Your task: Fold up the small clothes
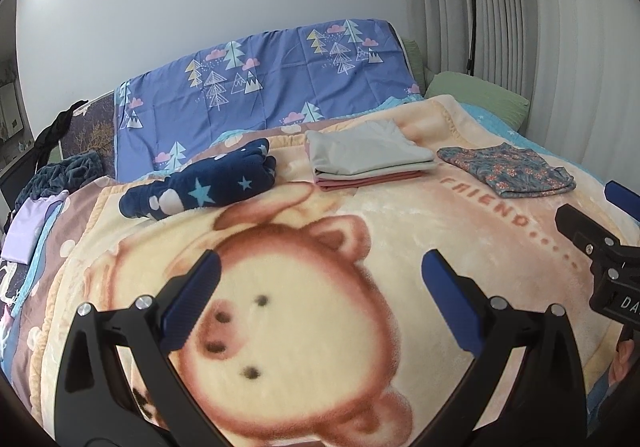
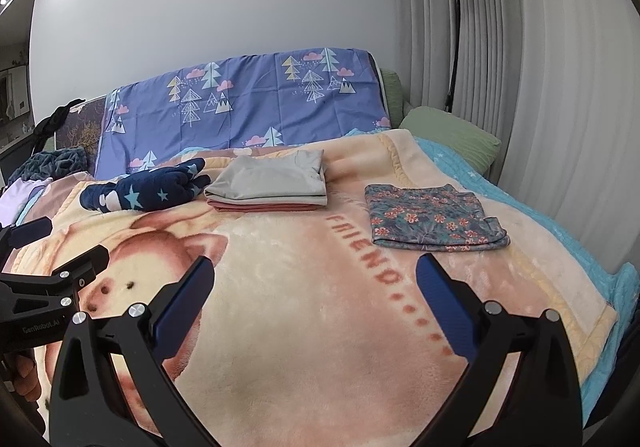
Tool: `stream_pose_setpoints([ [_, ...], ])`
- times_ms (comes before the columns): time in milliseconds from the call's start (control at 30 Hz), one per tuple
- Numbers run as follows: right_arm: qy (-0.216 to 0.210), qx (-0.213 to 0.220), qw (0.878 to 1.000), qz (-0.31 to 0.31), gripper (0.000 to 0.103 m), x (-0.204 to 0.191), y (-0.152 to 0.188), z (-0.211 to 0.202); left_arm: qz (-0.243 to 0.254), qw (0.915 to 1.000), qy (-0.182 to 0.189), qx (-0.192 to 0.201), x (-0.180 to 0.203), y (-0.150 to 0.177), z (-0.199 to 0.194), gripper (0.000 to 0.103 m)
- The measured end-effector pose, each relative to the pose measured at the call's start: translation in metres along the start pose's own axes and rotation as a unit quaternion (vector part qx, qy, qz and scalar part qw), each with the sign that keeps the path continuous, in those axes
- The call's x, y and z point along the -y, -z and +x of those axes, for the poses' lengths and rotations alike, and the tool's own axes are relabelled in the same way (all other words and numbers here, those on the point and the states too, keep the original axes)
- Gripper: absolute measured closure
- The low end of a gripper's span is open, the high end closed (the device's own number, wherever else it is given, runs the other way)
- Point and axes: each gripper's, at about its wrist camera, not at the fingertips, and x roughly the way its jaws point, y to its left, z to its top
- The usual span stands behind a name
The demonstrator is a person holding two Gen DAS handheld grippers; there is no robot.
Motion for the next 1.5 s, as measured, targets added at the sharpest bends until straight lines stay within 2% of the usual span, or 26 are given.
stream_pose_setpoints([
  [1500, 0.011, -0.025, 1.000, 0.004, 0.002, 0.001, 0.006, 0.020, -0.004, 0.9997, 0.007, -0.023, -0.005, 0.014, 0.016, 0.002],
])
